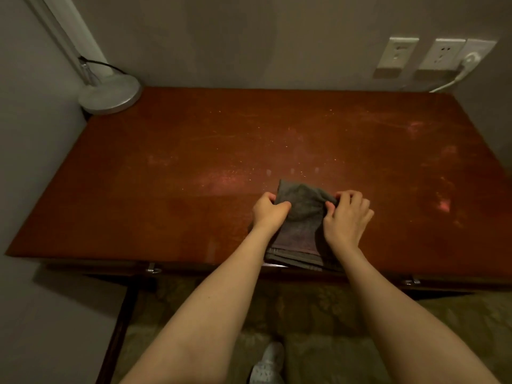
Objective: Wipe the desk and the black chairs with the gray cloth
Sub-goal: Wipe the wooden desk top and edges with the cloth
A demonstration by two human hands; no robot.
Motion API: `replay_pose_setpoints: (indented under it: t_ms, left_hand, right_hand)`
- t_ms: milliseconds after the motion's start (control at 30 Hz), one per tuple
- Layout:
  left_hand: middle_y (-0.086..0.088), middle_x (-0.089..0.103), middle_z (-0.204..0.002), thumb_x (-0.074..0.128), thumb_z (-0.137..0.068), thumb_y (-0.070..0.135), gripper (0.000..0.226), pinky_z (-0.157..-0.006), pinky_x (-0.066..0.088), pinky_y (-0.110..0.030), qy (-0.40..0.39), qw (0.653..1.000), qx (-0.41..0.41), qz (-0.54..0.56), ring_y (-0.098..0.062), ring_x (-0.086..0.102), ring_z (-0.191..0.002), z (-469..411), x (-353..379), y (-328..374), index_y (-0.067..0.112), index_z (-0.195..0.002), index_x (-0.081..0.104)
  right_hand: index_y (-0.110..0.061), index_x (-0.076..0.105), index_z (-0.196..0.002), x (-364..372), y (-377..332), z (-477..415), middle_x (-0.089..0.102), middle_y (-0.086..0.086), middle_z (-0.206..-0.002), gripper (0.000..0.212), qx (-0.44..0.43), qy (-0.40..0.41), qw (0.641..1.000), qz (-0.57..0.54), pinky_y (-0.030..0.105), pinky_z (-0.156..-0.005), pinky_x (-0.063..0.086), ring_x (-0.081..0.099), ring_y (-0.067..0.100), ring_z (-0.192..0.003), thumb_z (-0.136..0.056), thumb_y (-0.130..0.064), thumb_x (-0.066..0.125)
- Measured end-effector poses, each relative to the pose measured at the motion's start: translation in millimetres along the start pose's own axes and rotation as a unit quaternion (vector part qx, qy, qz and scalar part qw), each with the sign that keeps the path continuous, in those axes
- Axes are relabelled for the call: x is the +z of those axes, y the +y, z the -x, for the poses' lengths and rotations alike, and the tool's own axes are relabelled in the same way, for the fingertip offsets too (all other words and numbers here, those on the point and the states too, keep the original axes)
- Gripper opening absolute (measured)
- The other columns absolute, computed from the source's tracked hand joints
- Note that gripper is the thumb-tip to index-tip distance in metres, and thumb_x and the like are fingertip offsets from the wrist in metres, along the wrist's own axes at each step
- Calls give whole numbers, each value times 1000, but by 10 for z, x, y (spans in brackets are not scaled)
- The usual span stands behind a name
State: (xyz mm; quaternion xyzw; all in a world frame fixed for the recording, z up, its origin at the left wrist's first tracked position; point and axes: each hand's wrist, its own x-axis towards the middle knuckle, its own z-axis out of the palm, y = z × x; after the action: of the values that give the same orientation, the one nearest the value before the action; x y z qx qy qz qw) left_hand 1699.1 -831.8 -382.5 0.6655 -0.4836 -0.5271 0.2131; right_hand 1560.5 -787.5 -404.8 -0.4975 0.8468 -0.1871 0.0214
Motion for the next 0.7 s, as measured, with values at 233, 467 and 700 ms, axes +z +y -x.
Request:
replay_pose_setpoints:
  t_ms: [233, 467, 700]
  left_hand:
    - [-10, 61, -95, 59, -71, 3, 21, -57, 35, -27, 90, 991, 1, 97, -24, 52, -82, 226, -631, -119, 5, -92, 58]
    - [-25, 57, -114, 61, -72, 5, 33, -53, 33, -30, 196, 977, -12, 84, -33, 54, -89, 200, -1586, -400, -7, -103, 58]
    - [-18, 53, -100, 57, -75, 1, 17, -49, 18, -29, 252, 966, -19, 53, -14, 24, -54, 94, -2586, -628, 4, -72, 40]
  right_hand:
    - [-6, 58, -104, 39, -636, 138, 52, 15, -113, 20, -96, 11, 993, -64, 41, -91, 23, 43, 33, -106, -88, -17, 58]
    - [-11, 51, -114, 245, -1601, 332, 46, 9, -121, 25, -192, -55, 978, -56, 37, -94, 20, 38, 28, -113, -95, -26, 47]
    - [-14, 50, -114, 601, -2626, 549, 45, 6, -120, 23, -241, -90, 962, -88, 37, -94, 21, 38, 27, -113, -95, -27, 46]
